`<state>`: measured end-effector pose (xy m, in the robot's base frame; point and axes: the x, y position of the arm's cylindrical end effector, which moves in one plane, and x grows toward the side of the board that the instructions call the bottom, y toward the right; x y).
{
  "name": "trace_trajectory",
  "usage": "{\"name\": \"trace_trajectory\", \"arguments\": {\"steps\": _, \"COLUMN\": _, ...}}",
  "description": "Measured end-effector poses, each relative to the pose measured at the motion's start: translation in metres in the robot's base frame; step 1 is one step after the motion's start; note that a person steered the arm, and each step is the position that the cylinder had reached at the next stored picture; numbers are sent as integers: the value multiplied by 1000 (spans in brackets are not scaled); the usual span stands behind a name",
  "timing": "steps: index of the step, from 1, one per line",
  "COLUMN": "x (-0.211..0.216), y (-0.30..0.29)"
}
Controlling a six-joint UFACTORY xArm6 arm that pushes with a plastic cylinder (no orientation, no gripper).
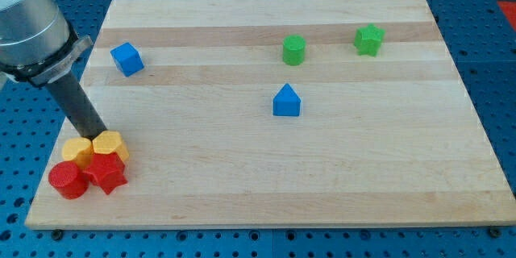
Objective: Move the arm to the center
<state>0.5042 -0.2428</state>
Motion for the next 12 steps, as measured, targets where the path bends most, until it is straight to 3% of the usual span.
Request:
{"name": "trace_trajectory", "arguments": {"steps": 3, "x": -37, "y": 40}}
{"name": "trace_trajectory", "arguments": {"steps": 8, "x": -55, "y": 42}}
{"name": "trace_trajectory", "arguments": {"steps": 9, "x": -82, "y": 69}}
{"name": "trace_trajectory", "arguments": {"steps": 11, "x": -85, "y": 171}}
{"name": "trace_trajectory", "arguments": {"steps": 12, "x": -107, "y": 195}}
